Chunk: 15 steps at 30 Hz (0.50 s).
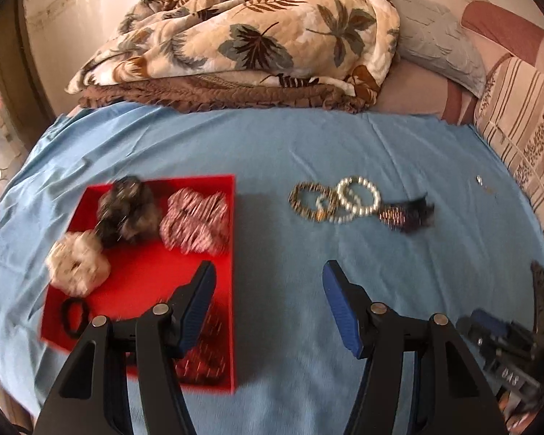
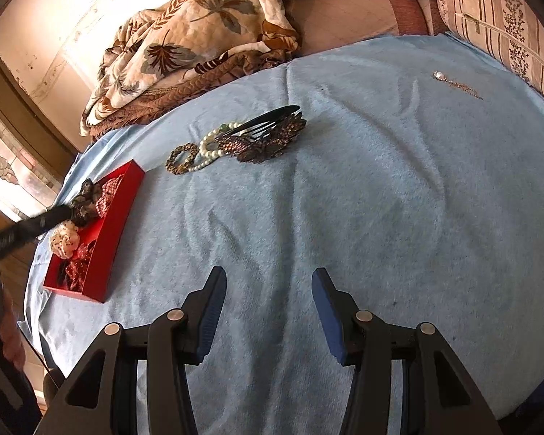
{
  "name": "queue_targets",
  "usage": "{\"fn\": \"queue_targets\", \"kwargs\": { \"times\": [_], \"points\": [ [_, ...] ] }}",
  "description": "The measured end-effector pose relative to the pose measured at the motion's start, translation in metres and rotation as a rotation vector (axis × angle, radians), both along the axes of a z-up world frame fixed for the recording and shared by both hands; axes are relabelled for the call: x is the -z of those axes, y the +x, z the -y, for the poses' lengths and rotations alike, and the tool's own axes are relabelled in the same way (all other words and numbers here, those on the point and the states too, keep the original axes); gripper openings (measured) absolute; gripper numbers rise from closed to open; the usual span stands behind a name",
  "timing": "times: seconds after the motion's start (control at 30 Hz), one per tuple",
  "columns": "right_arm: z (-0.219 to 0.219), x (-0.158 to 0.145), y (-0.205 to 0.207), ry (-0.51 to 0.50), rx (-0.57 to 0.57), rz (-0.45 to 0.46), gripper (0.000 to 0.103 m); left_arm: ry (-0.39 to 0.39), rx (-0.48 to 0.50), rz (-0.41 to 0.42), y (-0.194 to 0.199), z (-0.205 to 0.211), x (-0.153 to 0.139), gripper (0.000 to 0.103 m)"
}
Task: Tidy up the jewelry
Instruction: 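Grasp the leopard-print hair tie with the left tool while the right tool grasps the black claw clip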
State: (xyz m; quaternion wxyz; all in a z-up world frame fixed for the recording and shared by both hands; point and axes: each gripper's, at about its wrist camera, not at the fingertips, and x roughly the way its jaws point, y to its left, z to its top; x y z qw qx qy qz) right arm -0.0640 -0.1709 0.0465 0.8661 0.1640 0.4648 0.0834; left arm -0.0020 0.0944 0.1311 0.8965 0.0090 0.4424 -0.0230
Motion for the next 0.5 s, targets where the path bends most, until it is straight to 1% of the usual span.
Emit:
{"fn": "queue_targets", "kwargs": {
  "times": [0.07, 0.13, 0.2, 0.23, 0.3, 0.33, 0.37, 0.5],
  "points": [
    [0.003, 0.0, 0.009, 0.008, 0.006, -0.001, 0.053, -0.02, 0.024, -0.009, 0.02, 0.003, 0.004, 0.06],
    [0.008, 0.0, 0.02, 0.029, 0.017, -0.001, 0.053, -0.03, 0.037, -0.02, 0.038, 0.007, 0.009, 0.056],
    [0.013, -0.001, 0.035, 0.064, 0.033, 0.004, 0.053, -0.025, 0.049, -0.042, 0.061, 0.012, 0.018, 0.049],
    [0.015, -0.001, 0.042, 0.08, 0.039, 0.006, 0.053, -0.022, 0.045, -0.052, 0.068, 0.013, 0.023, 0.048],
    [0.018, -0.001, 0.06, 0.115, 0.05, 0.008, 0.053, -0.03, 0.033, -0.093, 0.091, 0.013, 0.037, 0.037],
    [0.019, -0.001, 0.067, 0.13, 0.055, 0.008, 0.053, -0.038, 0.026, -0.113, 0.102, 0.012, 0.043, 0.035],
    [0.02, -0.001, 0.075, 0.146, 0.06, 0.008, 0.053, -0.045, 0.02, -0.125, 0.109, 0.011, 0.048, 0.033],
    [0.026, 0.004, 0.105, 0.219, 0.083, 0.001, 0.053, -0.058, 0.007, -0.15, 0.132, 0.01, 0.065, 0.033]
  ]
}}
